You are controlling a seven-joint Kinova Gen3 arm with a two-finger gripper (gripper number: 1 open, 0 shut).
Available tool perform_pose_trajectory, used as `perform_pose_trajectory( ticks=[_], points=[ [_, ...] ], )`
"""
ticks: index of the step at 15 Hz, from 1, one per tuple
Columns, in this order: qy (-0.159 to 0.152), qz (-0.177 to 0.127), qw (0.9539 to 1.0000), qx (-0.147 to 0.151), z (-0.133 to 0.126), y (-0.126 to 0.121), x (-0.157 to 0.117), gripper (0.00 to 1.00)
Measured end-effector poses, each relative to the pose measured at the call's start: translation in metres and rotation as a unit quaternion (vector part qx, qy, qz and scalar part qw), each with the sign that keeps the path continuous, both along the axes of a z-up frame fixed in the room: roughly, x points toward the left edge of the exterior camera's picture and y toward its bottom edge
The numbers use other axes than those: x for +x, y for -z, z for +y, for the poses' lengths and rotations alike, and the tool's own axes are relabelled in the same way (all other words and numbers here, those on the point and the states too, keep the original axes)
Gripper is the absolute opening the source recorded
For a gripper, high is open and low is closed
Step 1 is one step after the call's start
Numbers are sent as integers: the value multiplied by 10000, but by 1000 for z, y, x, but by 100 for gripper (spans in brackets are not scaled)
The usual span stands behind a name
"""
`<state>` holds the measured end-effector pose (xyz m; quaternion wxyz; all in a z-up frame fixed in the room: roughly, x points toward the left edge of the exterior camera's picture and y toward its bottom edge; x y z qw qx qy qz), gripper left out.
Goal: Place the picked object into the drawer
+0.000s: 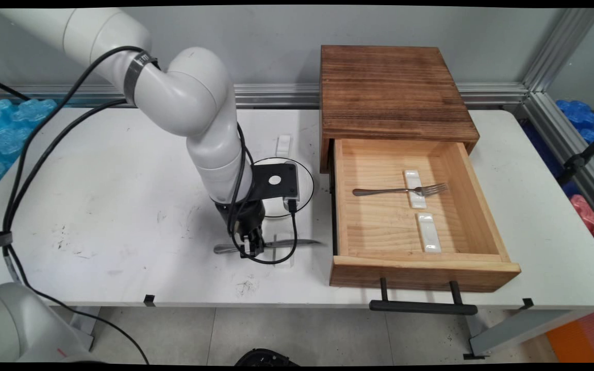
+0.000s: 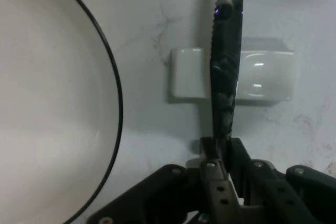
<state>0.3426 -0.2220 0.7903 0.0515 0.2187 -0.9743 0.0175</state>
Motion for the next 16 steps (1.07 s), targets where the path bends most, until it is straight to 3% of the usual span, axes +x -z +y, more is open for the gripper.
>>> perform_pose_trajectory(
  ticks=[6,11,16],
  points=[
    [142,76,9999,-31,8,-26,7,0],
    [241,199,9995,-98,17,-69,10,0],
    [364,410,9983,-207,25,-134,6,0]
  ],
)
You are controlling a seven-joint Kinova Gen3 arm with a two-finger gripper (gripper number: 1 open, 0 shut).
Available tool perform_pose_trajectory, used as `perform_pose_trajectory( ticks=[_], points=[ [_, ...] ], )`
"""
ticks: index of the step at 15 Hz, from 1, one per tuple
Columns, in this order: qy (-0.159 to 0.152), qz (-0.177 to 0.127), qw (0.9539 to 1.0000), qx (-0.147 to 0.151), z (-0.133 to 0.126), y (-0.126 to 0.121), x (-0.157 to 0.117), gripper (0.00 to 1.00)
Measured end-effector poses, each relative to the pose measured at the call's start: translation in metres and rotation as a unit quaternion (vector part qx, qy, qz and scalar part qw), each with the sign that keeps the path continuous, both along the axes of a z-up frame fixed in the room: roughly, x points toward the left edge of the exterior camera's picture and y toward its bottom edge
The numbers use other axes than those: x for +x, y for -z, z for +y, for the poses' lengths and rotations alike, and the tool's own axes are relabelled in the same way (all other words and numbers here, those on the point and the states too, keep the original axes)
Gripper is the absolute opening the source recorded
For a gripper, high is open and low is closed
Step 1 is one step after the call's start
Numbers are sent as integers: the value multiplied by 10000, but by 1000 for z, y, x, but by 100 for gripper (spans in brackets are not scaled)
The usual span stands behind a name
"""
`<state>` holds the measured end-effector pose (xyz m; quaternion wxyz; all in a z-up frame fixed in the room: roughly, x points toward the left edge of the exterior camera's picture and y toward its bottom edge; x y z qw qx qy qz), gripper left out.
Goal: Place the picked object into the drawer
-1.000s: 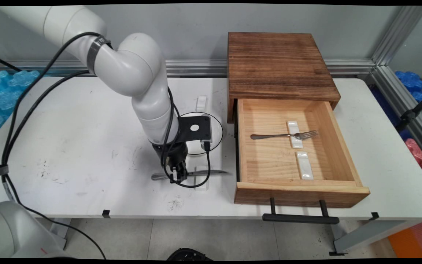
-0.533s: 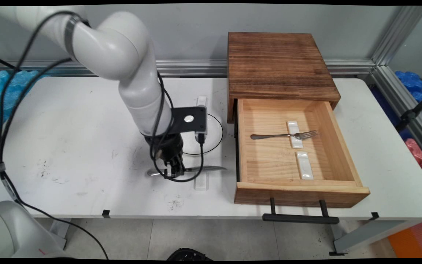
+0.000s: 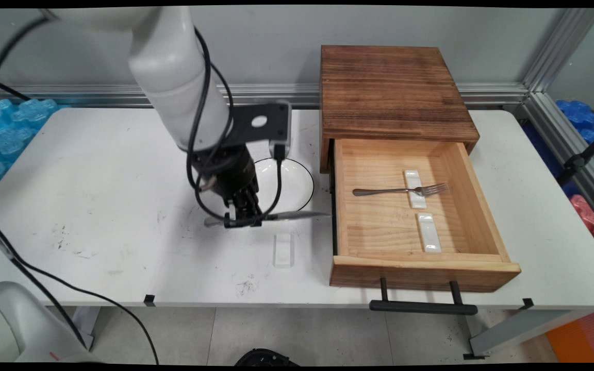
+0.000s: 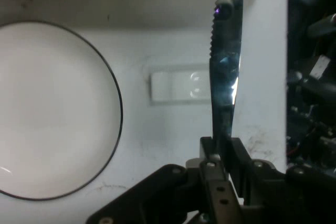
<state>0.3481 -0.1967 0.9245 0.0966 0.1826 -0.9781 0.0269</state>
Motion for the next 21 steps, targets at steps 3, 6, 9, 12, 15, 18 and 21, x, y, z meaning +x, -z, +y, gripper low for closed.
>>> perform_pose_trajectory(
  ticks=[3,6,9,12,15,18,21],
  points=[
    [-37,136,9999,-92,-4,-32,-12,0],
    [-102,217,9995,-207,-12,-49,-28,0],
    [-197,257,9988,-377,-27,-63,-57,0],
    [-320,275,9979,-498,-46,-66,-90,0],
    [-386,274,9972,-584,-66,-56,-127,0],
    [-420,246,9968,-631,-86,-38,-163,0],
    [-423,196,9969,-631,-105,-15,-198,0]
  ],
)
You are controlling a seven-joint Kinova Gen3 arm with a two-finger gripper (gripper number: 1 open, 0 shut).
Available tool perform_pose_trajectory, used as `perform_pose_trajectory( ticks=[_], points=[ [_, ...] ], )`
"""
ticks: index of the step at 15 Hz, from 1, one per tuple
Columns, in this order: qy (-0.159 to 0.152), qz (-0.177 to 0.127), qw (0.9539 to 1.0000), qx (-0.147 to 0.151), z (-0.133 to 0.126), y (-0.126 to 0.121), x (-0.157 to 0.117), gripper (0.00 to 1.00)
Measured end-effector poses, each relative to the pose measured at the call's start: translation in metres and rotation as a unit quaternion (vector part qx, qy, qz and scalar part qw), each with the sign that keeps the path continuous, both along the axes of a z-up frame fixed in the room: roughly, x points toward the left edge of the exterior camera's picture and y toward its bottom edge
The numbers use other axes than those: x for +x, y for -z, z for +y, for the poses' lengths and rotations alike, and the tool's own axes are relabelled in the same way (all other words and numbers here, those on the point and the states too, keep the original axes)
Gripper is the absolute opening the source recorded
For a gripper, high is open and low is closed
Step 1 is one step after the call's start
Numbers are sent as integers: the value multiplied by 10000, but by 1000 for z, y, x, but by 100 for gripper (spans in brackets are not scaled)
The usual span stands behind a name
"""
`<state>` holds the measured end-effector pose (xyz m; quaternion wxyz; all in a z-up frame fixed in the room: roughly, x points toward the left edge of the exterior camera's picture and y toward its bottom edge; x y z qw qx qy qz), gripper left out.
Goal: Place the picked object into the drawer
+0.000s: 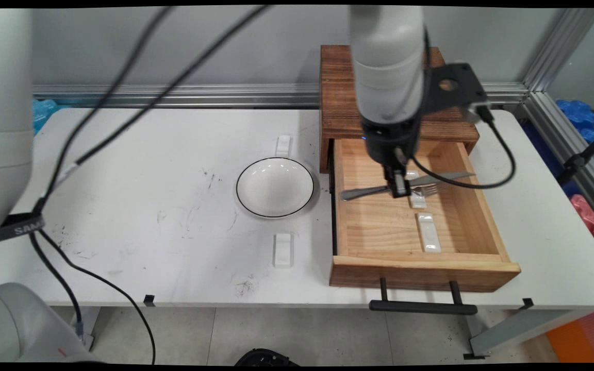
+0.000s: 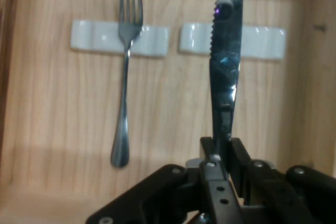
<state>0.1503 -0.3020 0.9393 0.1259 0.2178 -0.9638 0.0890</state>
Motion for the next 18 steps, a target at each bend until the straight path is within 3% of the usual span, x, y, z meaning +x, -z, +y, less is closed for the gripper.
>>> perform_pose_trajectory(
  ticks=[7,18],
  points=[
    [-25,-136,9998,156,-31,52,-54,0],
    [124,-399,9983,402,-45,105,-76,0]
  ],
)
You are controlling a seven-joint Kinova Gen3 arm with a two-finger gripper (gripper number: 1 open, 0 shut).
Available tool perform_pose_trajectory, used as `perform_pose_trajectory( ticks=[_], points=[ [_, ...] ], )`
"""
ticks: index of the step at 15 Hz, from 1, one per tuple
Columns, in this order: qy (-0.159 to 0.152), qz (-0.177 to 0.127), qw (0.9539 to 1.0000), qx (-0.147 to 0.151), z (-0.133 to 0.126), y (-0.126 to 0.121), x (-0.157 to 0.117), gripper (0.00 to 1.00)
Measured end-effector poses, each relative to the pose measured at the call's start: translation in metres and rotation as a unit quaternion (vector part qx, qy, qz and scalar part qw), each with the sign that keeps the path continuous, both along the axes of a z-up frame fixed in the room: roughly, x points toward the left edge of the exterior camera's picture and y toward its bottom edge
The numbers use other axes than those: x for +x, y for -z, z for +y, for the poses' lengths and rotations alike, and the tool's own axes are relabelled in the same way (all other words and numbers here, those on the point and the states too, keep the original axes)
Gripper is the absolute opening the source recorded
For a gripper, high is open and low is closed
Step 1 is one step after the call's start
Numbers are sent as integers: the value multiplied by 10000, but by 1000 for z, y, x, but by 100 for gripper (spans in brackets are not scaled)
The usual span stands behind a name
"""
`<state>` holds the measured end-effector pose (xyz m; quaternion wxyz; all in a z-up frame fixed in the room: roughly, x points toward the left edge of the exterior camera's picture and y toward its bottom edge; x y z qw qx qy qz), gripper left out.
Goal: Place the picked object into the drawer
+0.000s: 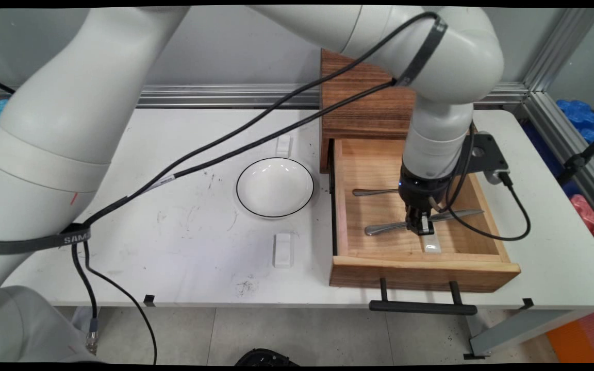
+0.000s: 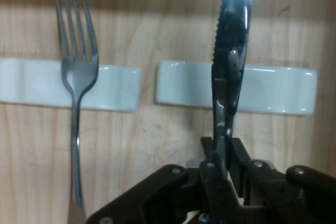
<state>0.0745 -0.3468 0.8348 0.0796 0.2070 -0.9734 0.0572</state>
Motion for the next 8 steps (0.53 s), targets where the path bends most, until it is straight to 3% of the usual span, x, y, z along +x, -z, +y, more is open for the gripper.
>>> perform_pose_trajectory(
  ticks=[6,7,8],
  points=[
    [127,-34,9999,34,-4,14,-6,0],
    [138,-33,9999,31,-5,15,-6,100],
    [155,-30,9999,27,-6,15,-7,100]
  ],
)
